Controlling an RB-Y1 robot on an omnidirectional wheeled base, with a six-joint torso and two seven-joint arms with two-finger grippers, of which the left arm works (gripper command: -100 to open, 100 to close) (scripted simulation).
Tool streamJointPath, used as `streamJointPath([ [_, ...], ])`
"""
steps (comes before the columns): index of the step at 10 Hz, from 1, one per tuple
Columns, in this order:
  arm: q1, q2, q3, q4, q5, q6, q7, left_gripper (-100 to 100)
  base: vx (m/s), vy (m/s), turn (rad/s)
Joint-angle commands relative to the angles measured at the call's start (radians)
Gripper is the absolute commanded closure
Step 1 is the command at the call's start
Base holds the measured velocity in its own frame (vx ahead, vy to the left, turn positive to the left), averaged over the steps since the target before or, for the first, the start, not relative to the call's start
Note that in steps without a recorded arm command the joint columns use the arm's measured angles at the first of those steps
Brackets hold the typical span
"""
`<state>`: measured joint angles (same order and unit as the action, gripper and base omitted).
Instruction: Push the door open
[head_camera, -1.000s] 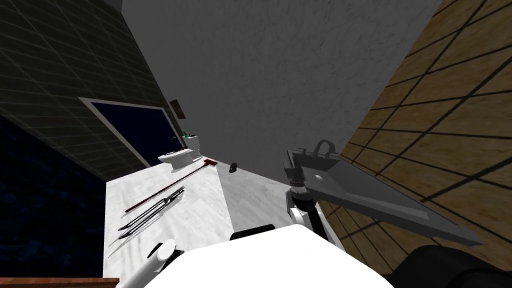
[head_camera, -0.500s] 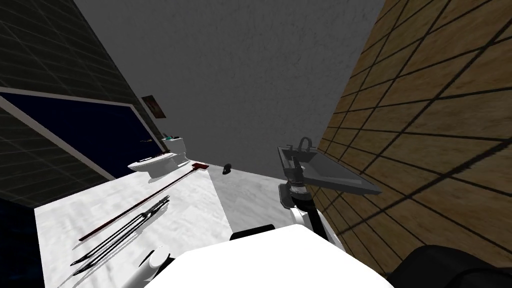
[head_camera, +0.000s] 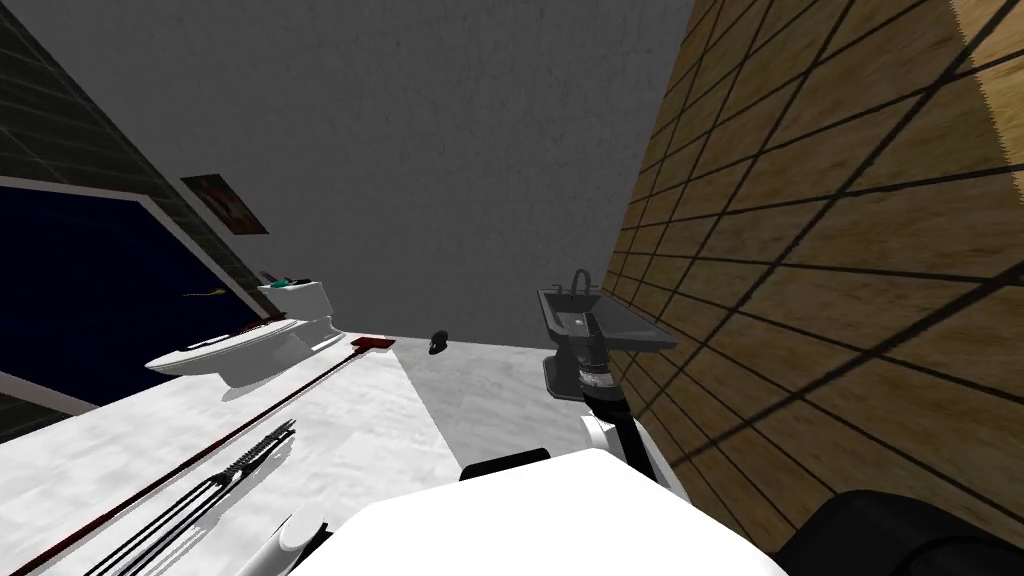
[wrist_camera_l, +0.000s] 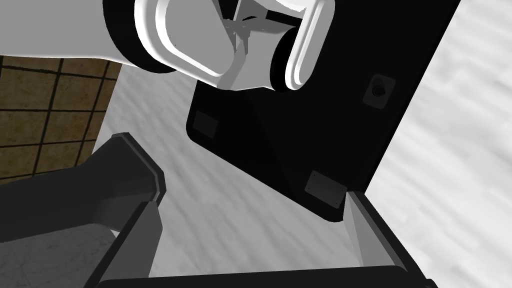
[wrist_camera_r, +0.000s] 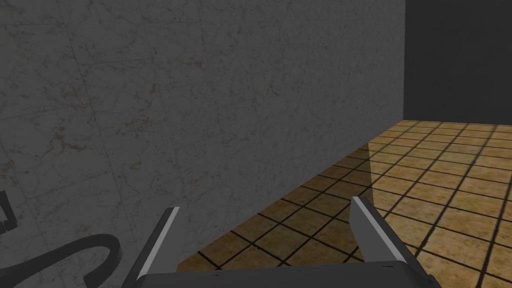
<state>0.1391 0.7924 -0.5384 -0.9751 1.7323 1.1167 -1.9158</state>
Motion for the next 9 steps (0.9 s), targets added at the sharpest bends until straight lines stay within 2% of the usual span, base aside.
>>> streamJointPath([
  [1, 0.009, 0.009, -0.007, 0.0, 0.027, 0.027, -0.038, -100, -0.125, 0.037, -0.27],
  [2, 0.013, 0.013, -0.009, -0.001, 0.037, 0.036, -0.051, -100, -0.116, 0.035, -0.303],
  [4, 0.029, 0.03, -0.018, -0.007, 0.077, 0.073, -0.1, -100, -0.135, 0.007, -0.347],
  [7, 0.041, 0.042, -0.025, -0.012, 0.107, 0.101, -0.137, -100, -0.045, -0.02, -0.118],
  [9, 0.045, 0.046, -0.027, -0.013, 0.117, 0.111, -0.15, -100, -0.062, -0.024, -0.093],
])
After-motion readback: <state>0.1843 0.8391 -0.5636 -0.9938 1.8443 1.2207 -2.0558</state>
